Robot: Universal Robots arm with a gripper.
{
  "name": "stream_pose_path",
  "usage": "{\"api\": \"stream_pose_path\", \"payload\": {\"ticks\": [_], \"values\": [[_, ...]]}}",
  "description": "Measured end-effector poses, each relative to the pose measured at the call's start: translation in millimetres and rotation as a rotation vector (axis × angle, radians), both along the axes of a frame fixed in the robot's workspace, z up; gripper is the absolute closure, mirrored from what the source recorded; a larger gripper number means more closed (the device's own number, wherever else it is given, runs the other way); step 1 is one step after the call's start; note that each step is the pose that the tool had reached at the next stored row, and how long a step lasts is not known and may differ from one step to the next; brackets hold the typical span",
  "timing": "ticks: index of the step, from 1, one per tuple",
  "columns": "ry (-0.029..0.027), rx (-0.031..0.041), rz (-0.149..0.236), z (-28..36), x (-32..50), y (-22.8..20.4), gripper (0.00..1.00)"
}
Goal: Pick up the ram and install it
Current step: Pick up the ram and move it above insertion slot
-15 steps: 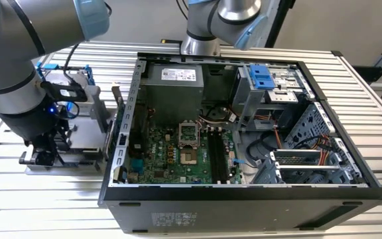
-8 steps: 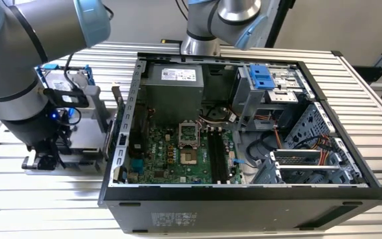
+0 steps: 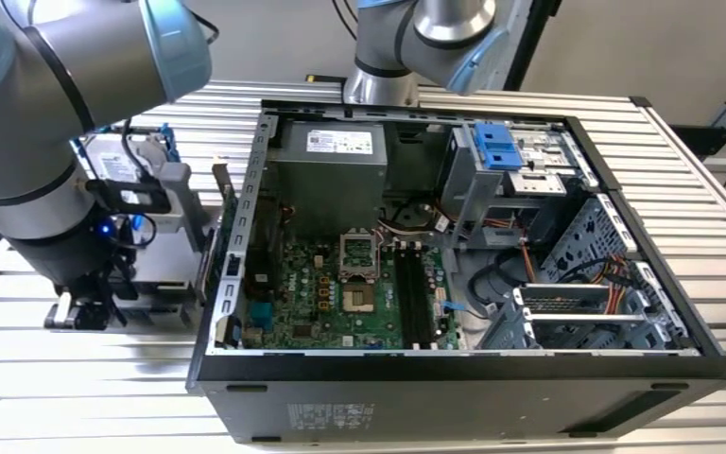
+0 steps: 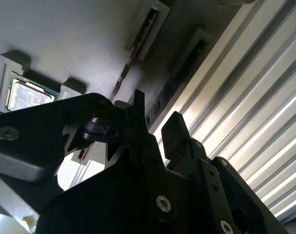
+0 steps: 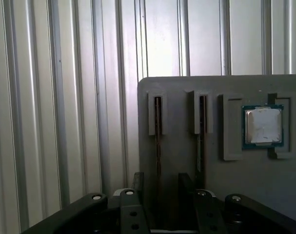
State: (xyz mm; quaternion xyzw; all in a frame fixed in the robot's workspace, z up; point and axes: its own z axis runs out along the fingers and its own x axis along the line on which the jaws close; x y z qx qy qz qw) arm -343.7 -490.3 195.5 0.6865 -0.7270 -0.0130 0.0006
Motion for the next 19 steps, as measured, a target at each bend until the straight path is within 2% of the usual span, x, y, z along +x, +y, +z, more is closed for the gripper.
{"api": "stream_pose_path", "payload": {"ticks": [10, 11, 19], "values": [[0.0001, 0.0000, 0.000, -1.6, 0.0, -0.1, 0.00], [0.0001, 0.0000, 0.000, -1.6, 0.0, -0.1, 1.00], [0.0001, 0.0000, 0.000, -1.7, 0.0, -0.1, 1.00]]}}
